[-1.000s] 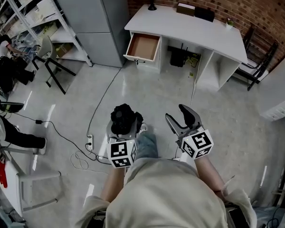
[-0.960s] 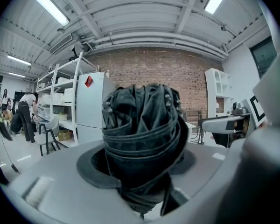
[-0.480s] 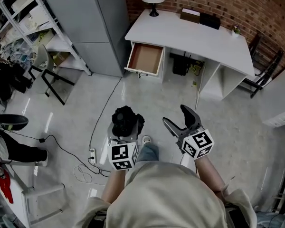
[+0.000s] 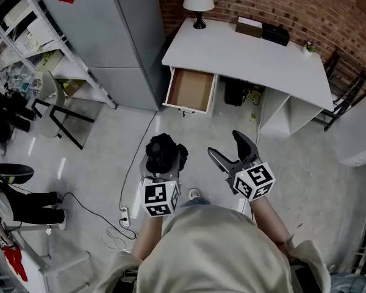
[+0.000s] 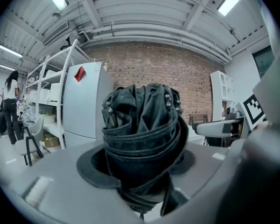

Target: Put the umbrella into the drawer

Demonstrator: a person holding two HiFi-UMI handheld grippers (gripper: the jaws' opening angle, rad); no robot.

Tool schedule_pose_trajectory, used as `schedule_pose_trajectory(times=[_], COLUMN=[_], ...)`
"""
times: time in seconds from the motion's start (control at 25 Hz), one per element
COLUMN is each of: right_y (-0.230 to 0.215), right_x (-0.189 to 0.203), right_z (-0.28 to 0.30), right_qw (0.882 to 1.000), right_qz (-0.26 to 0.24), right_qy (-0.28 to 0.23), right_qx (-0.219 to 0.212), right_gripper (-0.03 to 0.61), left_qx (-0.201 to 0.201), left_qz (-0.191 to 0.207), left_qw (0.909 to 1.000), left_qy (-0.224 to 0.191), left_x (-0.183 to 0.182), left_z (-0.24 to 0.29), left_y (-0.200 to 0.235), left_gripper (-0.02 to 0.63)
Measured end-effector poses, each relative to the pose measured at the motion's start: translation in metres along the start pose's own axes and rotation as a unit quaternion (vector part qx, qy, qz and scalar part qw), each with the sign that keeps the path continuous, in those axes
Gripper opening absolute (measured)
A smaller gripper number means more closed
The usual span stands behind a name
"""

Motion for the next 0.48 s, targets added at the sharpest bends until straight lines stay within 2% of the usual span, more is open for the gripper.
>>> schedule_pose_trajectory(times=[0.48], right_y=[-0.037], right_x=[-0.018], right_z=[0.081], right_qw=[0.999], right_qz=[0.029], right_qy=[0.007], right_qx=[0.033], right_gripper=[0.39], left_qx=[0.032], left_qz=[-0.003], left_qw=[0.9995], left_qy=[0.003], left_x=[-0.031], left_z=[0.089], left_y=[0.063], left_gripper=[0.253])
Point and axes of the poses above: the fingertips, and each gripper's own axes: z forward along the fingers, y to its left, x out of its underside, the point moved 4 cm from there along -z, backward along the fingers, and after that the axes turned 12 degrees about y, right-handed, at the moved point
